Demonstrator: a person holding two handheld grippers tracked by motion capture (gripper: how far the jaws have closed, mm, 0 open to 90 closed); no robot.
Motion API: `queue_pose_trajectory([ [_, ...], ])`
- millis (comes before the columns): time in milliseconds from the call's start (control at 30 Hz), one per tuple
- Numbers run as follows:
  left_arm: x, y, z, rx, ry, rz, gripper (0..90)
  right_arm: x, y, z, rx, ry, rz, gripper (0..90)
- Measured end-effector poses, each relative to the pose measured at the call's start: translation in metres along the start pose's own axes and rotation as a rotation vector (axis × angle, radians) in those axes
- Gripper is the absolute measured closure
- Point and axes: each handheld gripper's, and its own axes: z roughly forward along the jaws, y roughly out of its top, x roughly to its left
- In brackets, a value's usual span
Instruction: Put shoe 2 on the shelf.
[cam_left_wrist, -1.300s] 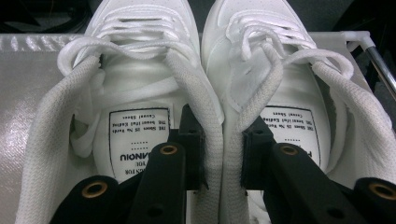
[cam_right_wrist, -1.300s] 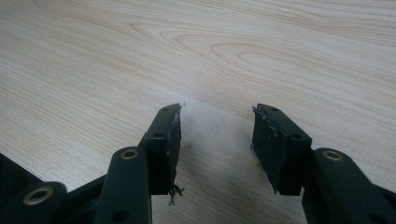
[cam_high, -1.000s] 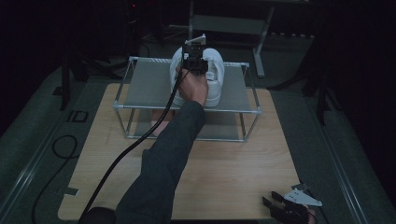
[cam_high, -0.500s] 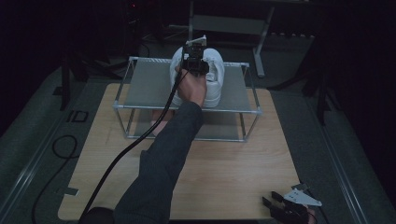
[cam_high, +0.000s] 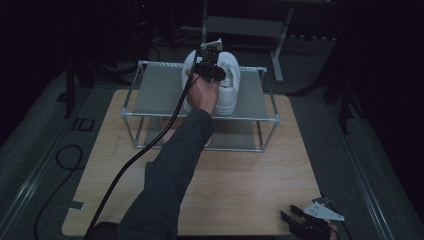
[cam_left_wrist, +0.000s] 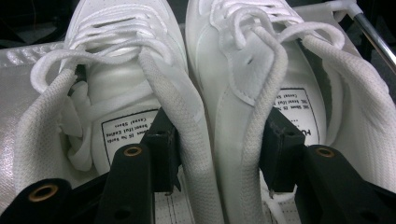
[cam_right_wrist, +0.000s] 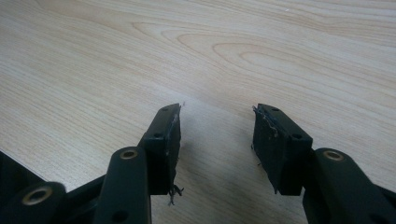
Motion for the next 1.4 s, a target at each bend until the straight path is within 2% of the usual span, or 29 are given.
queue_pose_trajectory([
  [200,0.003,-0.001,-0.001,0.011,-0.035,0.016,49.9,0.0,0.0,0.0,0.001,0.0,0.0,50.7],
  [567,0.009,-0.003,-0.003,-0.007,-0.079,0.042,47.8,0.0,0.0,0.0,0.001,0.0,-0.001,50.6],
  [800,0.012,-0.004,-0.008,-0.033,-0.076,0.077,48.4,0.0,0.0,0.0,0.002,-0.001,-0.002,50.6],
  [1400,0.017,-0.006,-0.019,-0.069,-0.087,0.122,52.2,0.0,0.0,0.0,0.002,-0.001,-0.001,50.5],
])
